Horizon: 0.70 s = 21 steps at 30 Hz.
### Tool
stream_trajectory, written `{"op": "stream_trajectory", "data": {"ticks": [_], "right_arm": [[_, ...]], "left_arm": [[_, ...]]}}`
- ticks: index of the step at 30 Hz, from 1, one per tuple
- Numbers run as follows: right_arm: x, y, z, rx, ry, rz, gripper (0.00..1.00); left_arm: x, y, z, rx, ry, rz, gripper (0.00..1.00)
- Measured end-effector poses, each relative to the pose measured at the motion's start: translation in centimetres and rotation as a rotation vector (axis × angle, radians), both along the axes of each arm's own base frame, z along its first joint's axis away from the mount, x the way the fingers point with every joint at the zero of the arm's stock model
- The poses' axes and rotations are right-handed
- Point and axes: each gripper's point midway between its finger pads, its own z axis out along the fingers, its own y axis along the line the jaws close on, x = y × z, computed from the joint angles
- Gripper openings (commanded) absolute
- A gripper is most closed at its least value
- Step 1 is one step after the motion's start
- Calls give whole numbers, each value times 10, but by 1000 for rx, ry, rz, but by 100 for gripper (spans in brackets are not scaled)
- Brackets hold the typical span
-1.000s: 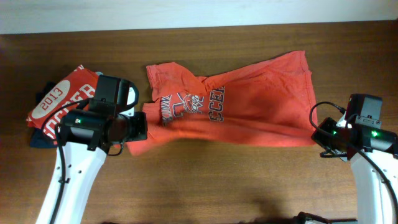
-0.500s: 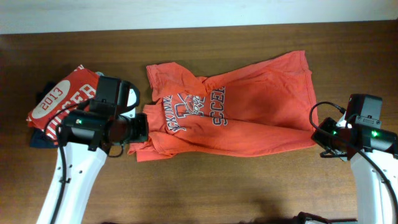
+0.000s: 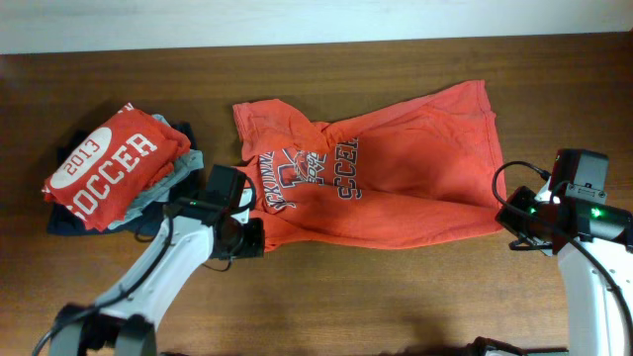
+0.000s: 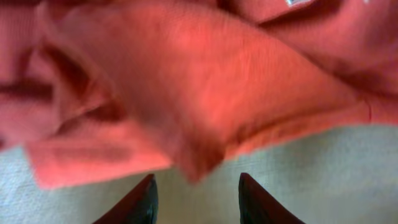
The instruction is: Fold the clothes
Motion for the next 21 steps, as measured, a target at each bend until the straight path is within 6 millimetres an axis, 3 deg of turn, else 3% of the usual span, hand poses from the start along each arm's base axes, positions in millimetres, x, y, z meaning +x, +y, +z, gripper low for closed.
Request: {"op": "stream_trajectory", "data": {"ticks": [8,21], "right_arm": [[0,0,0,0,0,0,4],[-1,0,0,1,3,0,4]], "left_arm": [[5,-6,-20,-20,32,0,40],[11,-12,-7,-46,40,-1,36]]}}
